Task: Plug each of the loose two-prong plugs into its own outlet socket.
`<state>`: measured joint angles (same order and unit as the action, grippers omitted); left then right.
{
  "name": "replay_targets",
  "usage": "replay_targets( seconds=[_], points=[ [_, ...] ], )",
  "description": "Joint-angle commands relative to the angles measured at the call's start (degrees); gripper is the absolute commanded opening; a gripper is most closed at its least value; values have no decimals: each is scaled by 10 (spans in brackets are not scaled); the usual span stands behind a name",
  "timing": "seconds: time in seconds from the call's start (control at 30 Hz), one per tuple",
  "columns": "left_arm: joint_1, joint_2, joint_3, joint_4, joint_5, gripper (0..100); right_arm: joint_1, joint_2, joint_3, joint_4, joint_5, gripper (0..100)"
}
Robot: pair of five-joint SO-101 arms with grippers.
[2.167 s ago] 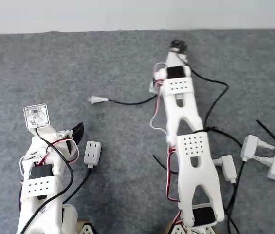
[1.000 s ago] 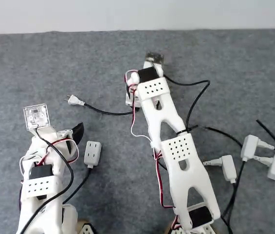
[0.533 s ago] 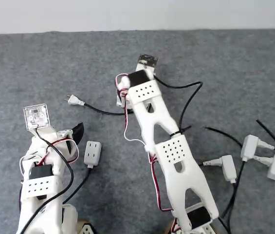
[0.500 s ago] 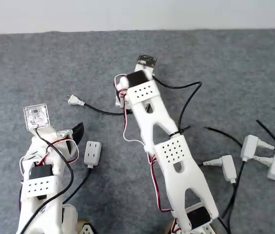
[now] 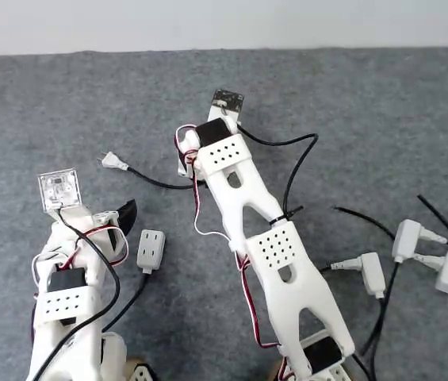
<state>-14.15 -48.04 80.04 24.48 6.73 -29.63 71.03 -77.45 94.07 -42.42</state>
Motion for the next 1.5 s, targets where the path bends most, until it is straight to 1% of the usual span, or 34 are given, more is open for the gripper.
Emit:
replay_targets(
  seconds=[0.0, 0.23, 0.4, 0.53, 0.7, 0.87, 0.93, 1.2, 1.47],
  points=[
    [-4, -14, -8, -16, -4, 313, -7, -37, -11, 6, -5, 69],
    [-4, -14, -8, -16, -4, 313, -4, -40, -11, 8, 3, 6],
    [-4, -14, -8, -16, -4, 313, -4, -44, -14, 39, 18, 9],
    [-4, -14, -8, -16, -4, 313, -3, -38, -62, 81, 19, 9],
    [-4, -14, -8, -16, -4, 313, -7, -37, -76, 87, 20, 15],
    [-4, -14, -8, -16, -4, 313, -24, -37, -63, 87, 19, 106],
    [-4, -14, -8, -16, -4, 313, -29, -36, -63, 87, 19, 120],
    [-4, -14, -8, -16, -4, 313, -30, -36, -62, 89, 19, 79],
    [-4, -14, -8, -16, -4, 313, -44, -37, -62, 91, 20, 76]
  ],
)
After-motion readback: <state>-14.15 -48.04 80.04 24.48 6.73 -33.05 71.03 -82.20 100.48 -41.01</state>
